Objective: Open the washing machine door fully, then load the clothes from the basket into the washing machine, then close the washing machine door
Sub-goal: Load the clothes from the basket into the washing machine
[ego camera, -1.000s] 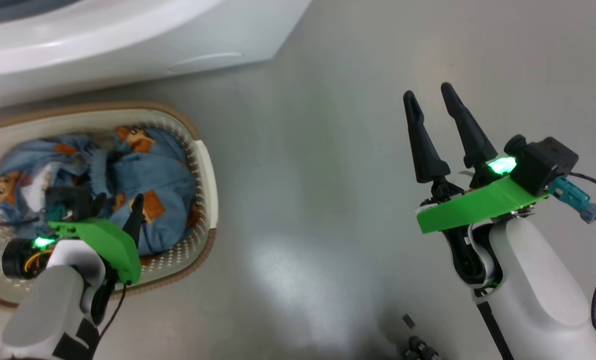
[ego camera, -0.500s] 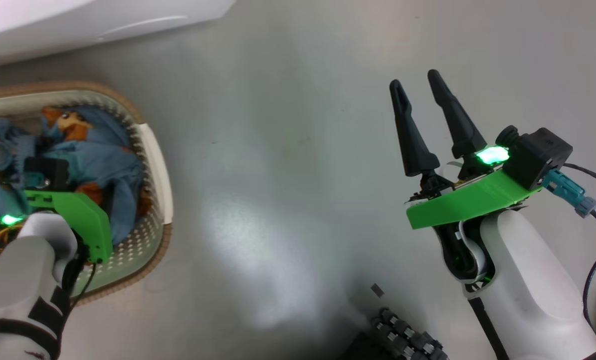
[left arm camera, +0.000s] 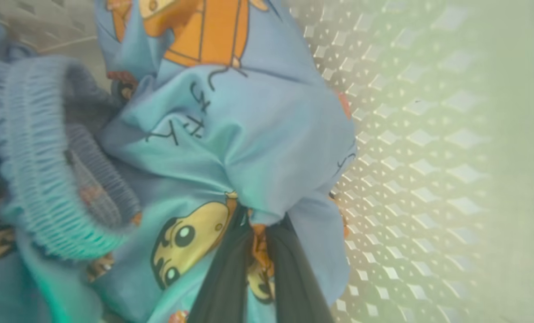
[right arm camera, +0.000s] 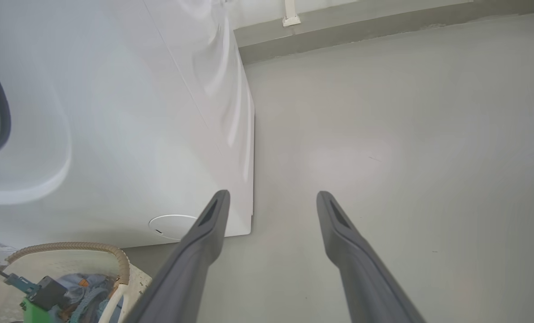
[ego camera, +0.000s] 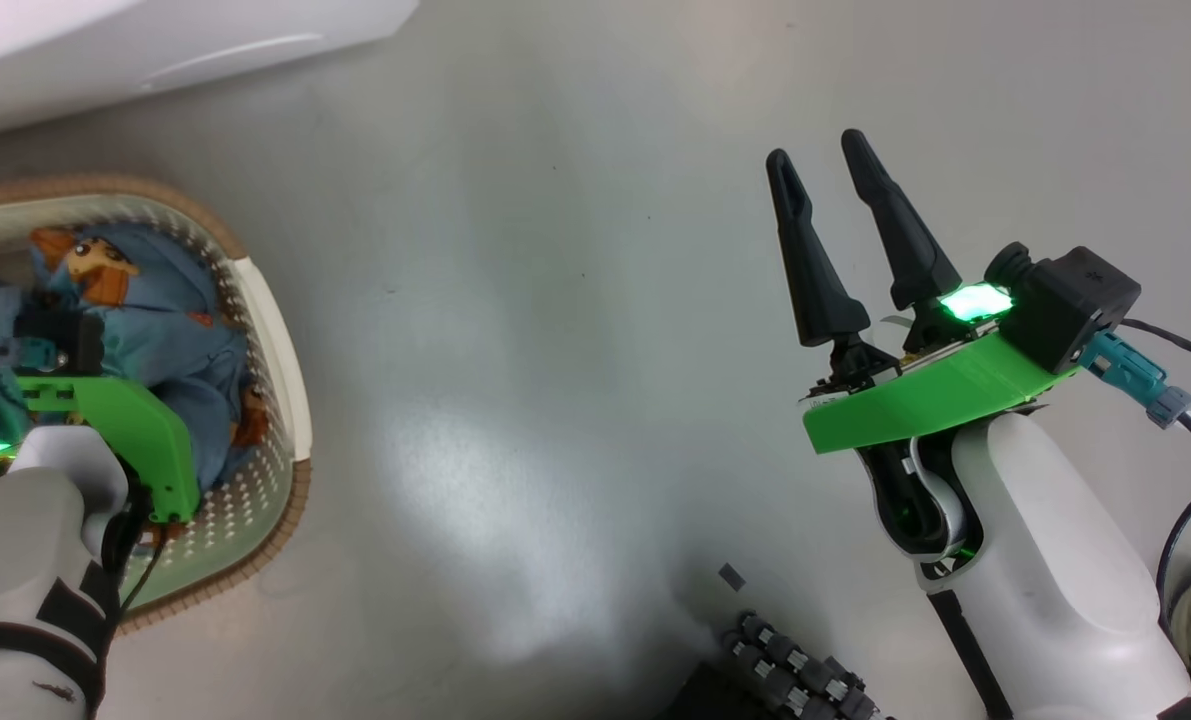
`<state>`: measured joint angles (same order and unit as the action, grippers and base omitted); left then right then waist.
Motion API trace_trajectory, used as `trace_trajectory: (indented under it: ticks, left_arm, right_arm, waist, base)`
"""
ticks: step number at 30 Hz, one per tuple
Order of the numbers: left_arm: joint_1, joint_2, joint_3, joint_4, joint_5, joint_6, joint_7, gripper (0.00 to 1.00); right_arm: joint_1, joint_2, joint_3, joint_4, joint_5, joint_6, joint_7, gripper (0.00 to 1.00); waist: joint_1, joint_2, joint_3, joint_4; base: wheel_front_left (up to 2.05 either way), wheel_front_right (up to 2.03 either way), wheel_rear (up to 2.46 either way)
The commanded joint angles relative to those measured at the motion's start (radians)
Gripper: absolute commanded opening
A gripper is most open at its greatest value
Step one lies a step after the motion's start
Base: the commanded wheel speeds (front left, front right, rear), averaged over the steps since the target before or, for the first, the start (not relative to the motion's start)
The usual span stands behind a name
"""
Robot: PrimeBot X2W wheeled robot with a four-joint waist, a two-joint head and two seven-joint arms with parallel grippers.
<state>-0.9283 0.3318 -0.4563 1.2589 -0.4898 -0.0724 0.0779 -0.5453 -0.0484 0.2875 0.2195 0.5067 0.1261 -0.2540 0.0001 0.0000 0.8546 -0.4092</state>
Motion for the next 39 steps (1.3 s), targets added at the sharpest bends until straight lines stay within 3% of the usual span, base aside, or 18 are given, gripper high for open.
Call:
trace_trajectory:
  ticks: [1,14,22,39]
  left_arm:
    - [0.023,0.026,0.020,-0.003,-0.007,-0.009,-0.016,0.00]
    - [0.137,-0.036,0.036,-0.002,-0.078,-0.052,-0.176,0.00]
    - [0.217,-0.082,0.015,-0.074,-0.143,-0.058,-0.244,0.00]
    - [0.377,-0.059,-0.039,-0.341,-0.290,-0.058,-0.332,0.00]
  right_arm:
    - [0.027,-0.002,0.011,-0.016,0.007,0.005,-0.008,1.00]
    - [0.049,-0.002,-0.007,0.012,-0.019,0.005,-0.008,1.00]
    - [0.080,-0.013,-0.021,0.042,-0.040,0.005,-0.008,1.00]
    - [0.162,-0.071,-0.037,0.084,-0.028,0.005,-0.008,1.00]
  waist:
    - [-0.0001,0.0000,-0.017,0.007]
    - [-0.0001,0.0000,-0.193,0.064]
    - [-0.0001,0.0000,-0.318,0.123]
    - [-0.0001,0.0000,-0.544,0.230]
  base:
    - [0.00,0.00,0.00]
    - [0.00,0.00,0.00]
    - [0.00,0.00,0.00]
    - [0.00,0.00,0.00]
